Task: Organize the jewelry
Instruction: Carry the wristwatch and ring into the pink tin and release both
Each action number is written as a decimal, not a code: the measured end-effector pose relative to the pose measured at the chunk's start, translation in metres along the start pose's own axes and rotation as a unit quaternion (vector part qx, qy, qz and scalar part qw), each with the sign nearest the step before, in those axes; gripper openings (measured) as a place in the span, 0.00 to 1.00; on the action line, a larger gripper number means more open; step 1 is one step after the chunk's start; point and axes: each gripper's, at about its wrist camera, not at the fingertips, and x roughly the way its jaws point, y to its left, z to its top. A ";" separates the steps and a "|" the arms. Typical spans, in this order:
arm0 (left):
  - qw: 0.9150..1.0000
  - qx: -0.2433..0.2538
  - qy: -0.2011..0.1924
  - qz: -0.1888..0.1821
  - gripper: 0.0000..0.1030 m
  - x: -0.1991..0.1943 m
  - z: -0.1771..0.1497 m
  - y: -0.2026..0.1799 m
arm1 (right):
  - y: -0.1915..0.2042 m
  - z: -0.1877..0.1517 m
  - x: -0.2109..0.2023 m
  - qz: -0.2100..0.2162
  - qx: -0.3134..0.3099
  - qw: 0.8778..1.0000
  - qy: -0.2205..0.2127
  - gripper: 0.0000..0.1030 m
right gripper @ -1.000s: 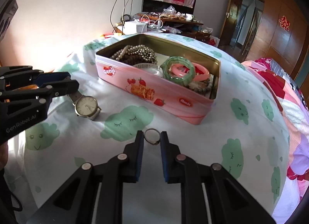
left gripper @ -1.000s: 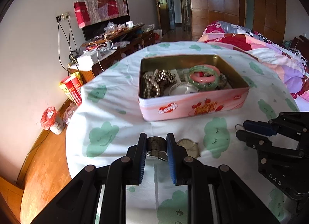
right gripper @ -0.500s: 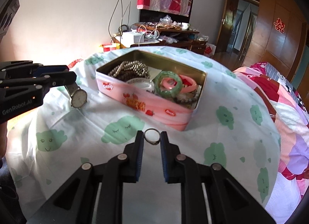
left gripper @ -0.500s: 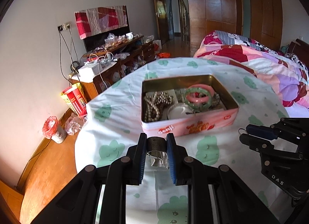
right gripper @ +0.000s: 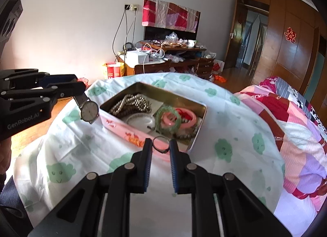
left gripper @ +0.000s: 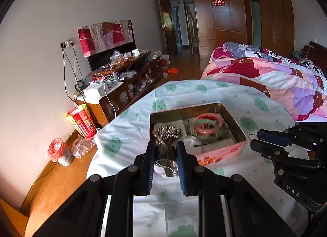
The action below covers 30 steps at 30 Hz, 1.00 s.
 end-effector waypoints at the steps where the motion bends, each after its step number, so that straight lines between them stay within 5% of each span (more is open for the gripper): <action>1: 1.000 0.000 -0.001 0.000 0.20 0.000 0.002 0.000 | 0.000 0.001 0.000 0.000 0.000 1.000 -0.002 0.18; 30: 0.999 -0.010 -0.021 0.028 0.20 0.029 0.039 0.009 | -0.019 0.036 0.014 -0.021 0.014 0.999 -0.039 0.18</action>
